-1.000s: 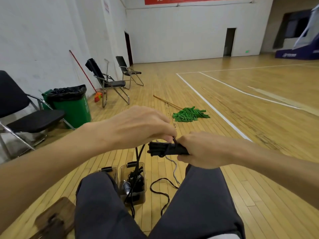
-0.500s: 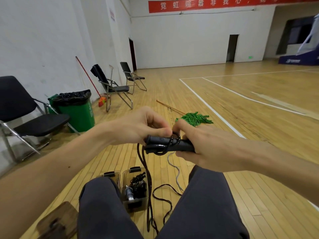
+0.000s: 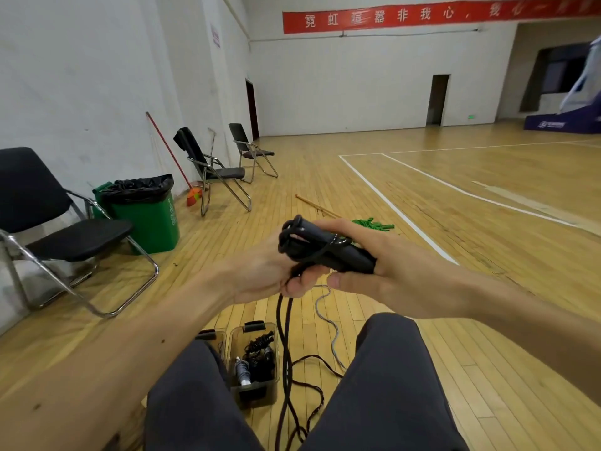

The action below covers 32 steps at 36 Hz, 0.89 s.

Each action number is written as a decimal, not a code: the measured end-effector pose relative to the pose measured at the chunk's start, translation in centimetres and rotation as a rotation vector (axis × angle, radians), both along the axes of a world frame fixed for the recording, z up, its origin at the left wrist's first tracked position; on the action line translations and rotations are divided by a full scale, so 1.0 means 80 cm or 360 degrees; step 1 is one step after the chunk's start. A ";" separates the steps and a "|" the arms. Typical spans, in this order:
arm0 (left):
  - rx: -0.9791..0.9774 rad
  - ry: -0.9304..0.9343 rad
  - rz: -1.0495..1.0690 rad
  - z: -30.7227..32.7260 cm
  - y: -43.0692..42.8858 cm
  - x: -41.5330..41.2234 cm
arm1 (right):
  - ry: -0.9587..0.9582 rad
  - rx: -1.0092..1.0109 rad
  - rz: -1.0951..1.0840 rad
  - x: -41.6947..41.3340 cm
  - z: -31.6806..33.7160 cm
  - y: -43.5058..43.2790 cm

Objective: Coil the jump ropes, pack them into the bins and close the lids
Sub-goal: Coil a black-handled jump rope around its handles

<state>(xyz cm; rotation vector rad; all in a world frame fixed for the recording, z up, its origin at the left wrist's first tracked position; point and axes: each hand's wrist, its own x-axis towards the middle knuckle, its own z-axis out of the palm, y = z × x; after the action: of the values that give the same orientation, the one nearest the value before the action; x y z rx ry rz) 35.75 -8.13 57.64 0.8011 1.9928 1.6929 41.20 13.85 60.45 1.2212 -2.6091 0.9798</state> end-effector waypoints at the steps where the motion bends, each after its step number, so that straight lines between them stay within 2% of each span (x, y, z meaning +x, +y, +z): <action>1: 0.0036 -0.0026 0.0014 -0.001 0.003 0.001 | -0.0030 -0.0032 -0.0002 -0.002 0.001 0.001; 5: 0.0108 -0.0031 -0.0124 -0.005 0.015 0.012 | -0.0085 -0.0066 -0.0094 -0.014 0.009 0.013; 7: 0.0100 -0.0124 -0.0131 -0.010 0.015 0.014 | -0.0110 -0.0066 -0.0151 -0.022 0.009 0.019; 11: 0.0092 -0.0329 -0.0016 -0.024 0.017 0.020 | -0.0163 -0.0115 -0.0285 -0.040 0.005 0.031; 14: -0.0027 -0.0339 0.0110 -0.028 0.023 0.024 | -0.0208 -0.0145 -0.0395 -0.054 -0.003 0.037; 19: -0.0570 0.0113 0.0274 -0.030 0.037 0.029 | -0.0259 -0.0195 -0.0670 -0.082 -0.018 0.046; 23: -0.1027 0.0712 0.0363 -0.030 0.042 0.028 | -0.0436 -0.0072 -0.0798 -0.097 -0.034 0.058; 32: -0.1616 0.1554 0.0384 -0.006 0.041 0.026 | -0.0602 0.0302 -0.0829 -0.101 -0.064 0.047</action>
<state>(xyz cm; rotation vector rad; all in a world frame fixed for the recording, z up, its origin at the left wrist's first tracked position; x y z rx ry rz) 37.81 -4.89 57.20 1.0591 3.1698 0.0661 33.08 17.65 55.36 0.3428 -3.1207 0.9381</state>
